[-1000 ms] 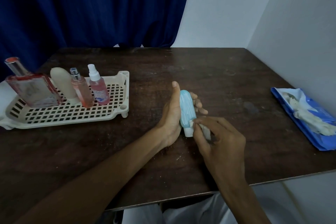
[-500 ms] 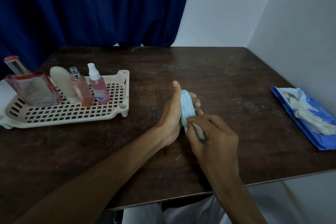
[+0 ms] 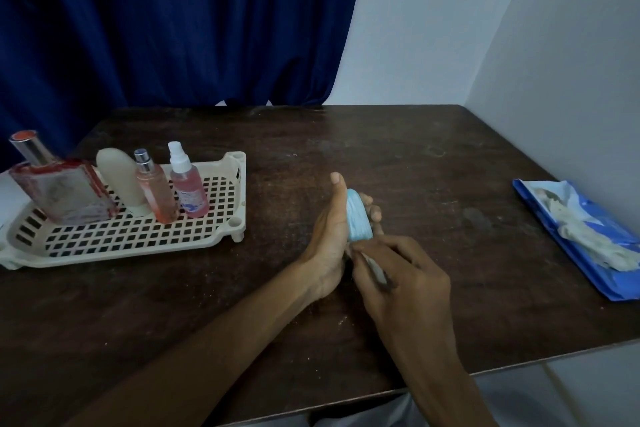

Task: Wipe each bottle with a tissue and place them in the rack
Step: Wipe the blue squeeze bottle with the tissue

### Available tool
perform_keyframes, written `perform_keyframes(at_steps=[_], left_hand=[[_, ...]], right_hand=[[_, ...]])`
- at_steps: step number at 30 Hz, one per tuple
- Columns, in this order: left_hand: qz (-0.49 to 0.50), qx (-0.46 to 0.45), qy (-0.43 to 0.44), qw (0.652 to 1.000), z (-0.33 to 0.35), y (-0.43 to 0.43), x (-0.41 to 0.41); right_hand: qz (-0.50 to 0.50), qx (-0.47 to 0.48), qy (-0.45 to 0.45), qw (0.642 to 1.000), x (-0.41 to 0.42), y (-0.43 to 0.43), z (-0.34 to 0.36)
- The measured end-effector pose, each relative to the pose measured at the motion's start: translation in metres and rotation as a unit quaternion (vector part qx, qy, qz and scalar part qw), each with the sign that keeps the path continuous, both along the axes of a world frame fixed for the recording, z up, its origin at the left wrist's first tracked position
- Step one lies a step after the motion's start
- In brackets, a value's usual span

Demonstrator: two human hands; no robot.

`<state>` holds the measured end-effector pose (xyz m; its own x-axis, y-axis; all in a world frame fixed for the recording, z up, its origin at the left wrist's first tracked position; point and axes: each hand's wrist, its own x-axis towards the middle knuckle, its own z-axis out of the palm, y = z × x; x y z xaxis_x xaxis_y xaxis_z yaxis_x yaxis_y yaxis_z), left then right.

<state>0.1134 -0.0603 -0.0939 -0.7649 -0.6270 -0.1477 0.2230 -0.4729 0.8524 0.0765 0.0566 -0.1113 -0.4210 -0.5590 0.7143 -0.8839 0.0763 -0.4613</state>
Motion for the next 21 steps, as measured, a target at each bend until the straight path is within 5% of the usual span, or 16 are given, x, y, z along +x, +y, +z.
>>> perform_keyframes(at_steps=[21], left_hand=[[-0.02, -0.021, -0.016, 0.999, -0.005, -0.004, 0.001]], right_hand=[[-0.009, 0.009, 0.003, 1.0, -0.003, -0.007, 0.007]])
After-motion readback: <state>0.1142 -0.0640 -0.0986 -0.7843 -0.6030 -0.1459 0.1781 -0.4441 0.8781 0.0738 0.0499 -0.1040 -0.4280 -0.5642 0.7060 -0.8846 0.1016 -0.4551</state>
